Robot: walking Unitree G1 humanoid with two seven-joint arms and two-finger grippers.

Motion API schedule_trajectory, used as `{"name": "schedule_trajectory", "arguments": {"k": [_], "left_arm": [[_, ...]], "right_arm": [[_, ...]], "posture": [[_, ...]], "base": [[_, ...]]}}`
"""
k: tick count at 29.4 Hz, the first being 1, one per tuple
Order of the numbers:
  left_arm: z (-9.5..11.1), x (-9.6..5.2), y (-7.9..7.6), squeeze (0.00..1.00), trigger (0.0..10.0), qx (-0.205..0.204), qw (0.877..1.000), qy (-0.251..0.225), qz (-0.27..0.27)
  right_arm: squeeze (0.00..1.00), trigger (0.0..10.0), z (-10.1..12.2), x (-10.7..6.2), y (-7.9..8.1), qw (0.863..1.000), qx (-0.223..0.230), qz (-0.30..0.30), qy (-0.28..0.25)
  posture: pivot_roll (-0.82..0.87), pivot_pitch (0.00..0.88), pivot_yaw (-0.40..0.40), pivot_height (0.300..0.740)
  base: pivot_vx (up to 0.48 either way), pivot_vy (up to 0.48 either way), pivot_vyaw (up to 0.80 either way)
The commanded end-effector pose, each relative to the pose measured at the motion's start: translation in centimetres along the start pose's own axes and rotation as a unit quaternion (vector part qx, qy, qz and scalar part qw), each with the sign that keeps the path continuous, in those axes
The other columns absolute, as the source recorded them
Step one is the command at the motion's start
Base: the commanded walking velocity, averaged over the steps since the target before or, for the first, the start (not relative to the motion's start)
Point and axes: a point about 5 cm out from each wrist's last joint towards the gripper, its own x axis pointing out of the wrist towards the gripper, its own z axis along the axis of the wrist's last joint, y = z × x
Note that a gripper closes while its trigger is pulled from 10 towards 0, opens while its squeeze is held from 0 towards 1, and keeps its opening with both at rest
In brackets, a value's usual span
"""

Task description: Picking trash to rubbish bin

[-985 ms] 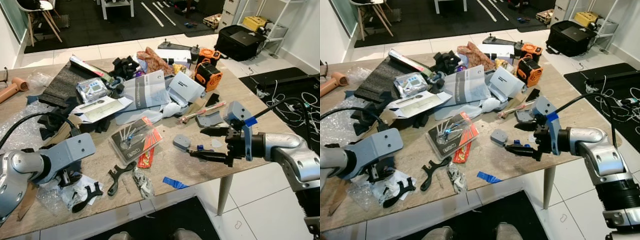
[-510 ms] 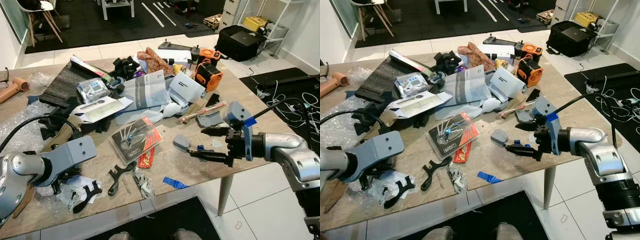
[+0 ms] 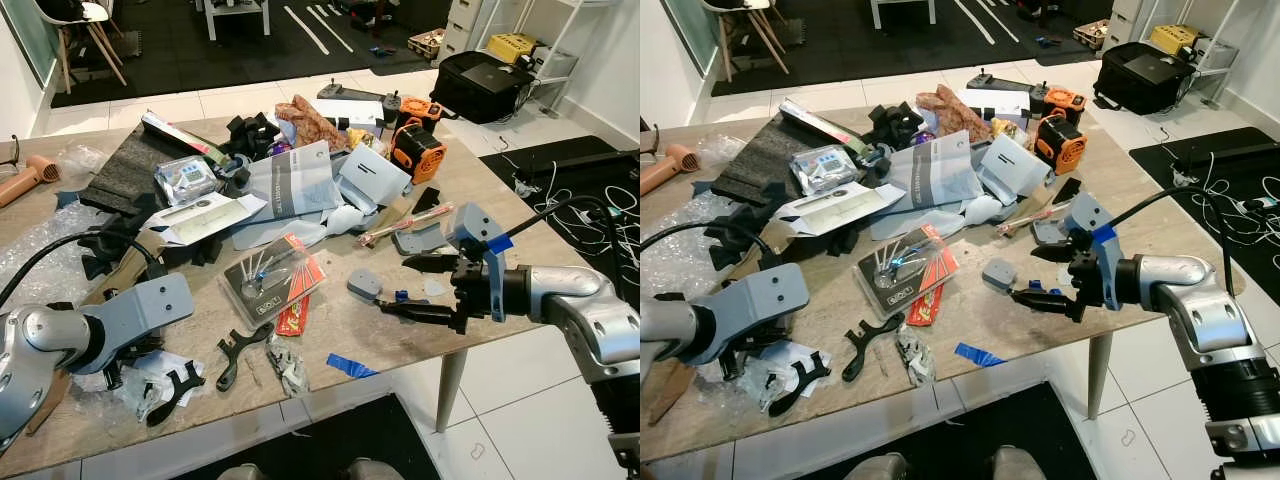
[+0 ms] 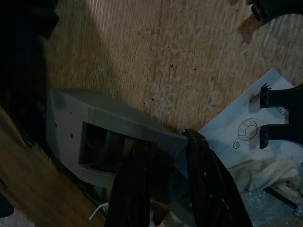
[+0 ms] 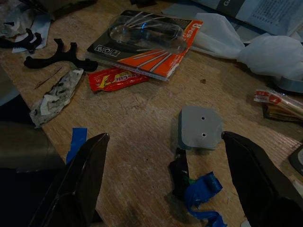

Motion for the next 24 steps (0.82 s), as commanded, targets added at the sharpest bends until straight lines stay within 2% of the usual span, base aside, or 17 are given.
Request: {"name": "schedule_trajectory", "arguments": {"k": [1, 4, 8, 14, 17, 18, 19, 20, 21, 22, 23, 24], "left_arm": [[0.2, 0.3, -0.3, 0.0, 0.0, -0.003, 1.0, -0.017, -0.012], [1.9, -0.3, 0.3, 0.0, 0.0, -0.007, 0.996, -0.085, -0.002], [2.5, -0.7, 0.5, 0.0, 0.0, -0.008, 0.994, -0.108, 0.003], [3.8, -1.2, 0.9, 0.0, 0.0, -0.018, 0.986, -0.168, 0.01], [5.2, -2.2, 1.4, 0.0, 0.0, -0.035, 0.968, -0.247, 0.013], [5.2, -2.2, 1.4, 0.0, 0.0, -0.035, 0.968, -0.247, 0.013], [5.7, -2.5, 1.6, 0.0, 0.0, -0.044, 0.959, -0.28, 0.019], [5.7, -2.5, 1.6, 0.0, 0.0, -0.044, 0.959, -0.28, 0.019], [6.1, -2.7, 2.0, 0.0, 0.0, -0.053, 0.949, -0.308, 0.032], [6.3, -2.7, 2.6, 0.0, 2.9, -0.068, 0.94, -0.33, 0.053], [6.8, -2.5, 3.0, 0.0, 5.0, -0.093, 0.924, -0.364, 0.067], [6.8, -2.5, 3.0, 0.0, 5.0, -0.093, 0.924, -0.364, 0.067]], "right_arm": [[0.0, 10.0, 0.0, 0.2, 0.1, 1.0, 0.002, 0.006, 0.0], [0.0, 10.0, 0.1, 0.1, 0.5, 1.0, 0.008, 0.024, -0.004], [0.0, 10.0, 0.1, 0.1, 0.8, 0.999, 0.012, 0.035, -0.005], [0.0, 10.0, 0.2, 0.1, 1.0, 0.999, 0.013, 0.044, -0.006], [0.0, 10.0, 0.4, 0.1, 0.9, 0.999, 0.013, 0.043, -0.015], [0.0, 10.0, 0.4, 0.1, 0.9, 0.999, 0.013, 0.043, -0.015], [0.0, 10.0, 0.6, 0.1, 0.9, 0.999, 0.014, 0.046, -0.024], [0.0, 10.0, 0.6, 0.1, 0.9, 0.999, 0.014, 0.046, -0.024], [0.0, 10.0, 0.8, 0.1, 1.0, 0.998, 0.015, 0.049, -0.033], [0.0, 10.0, 1.1, 0.2, 1.1, 0.997, 0.015, 0.053, -0.045], [0.0, 10.0, 1.6, 0.2, 1.1, 0.996, 0.014, 0.056, -0.063], [0.0, 10.0, 1.6, 0.2, 1.1, 0.996, 0.014, 0.056, -0.063]], "posture": [[-0.06, 0.0, -0.004, 0.74], [-0.06, 0.0, -0.006, 0.74], [-0.06, 0.0, -0.006, 0.74], [-0.06, 0.0, -0.006, 0.74], [-0.06, 0.0, -0.007, 0.74], [-0.06, 0.0, -0.007, 0.74], [-0.06, 0.0, -0.007, 0.74], [-0.06, 0.0, -0.007, 0.74], [-0.06, 0.0, -0.006, 0.74], [-0.06, 0.0, -0.006, 0.74], [-0.06, 0.0, -0.006, 0.74], [-0.06, 0.0, -0.006, 0.74]], "base": [[0.0, 0.0, 0.0], [0.0, 0.0, 0.0], [0.0, 0.0, 0.0], [0.0, 0.0, 0.0], [0.0, 0.0, 0.0], [0.0, 0.0, 0.0], [0.0, 0.0, 0.0], [0.0, 0.0, 0.0], [0.0, 0.0, 0.0], [0.0, 0.0, 0.0], [0.0, 0.0, 0.0], [0.0, 0.0, 0.0]]}}
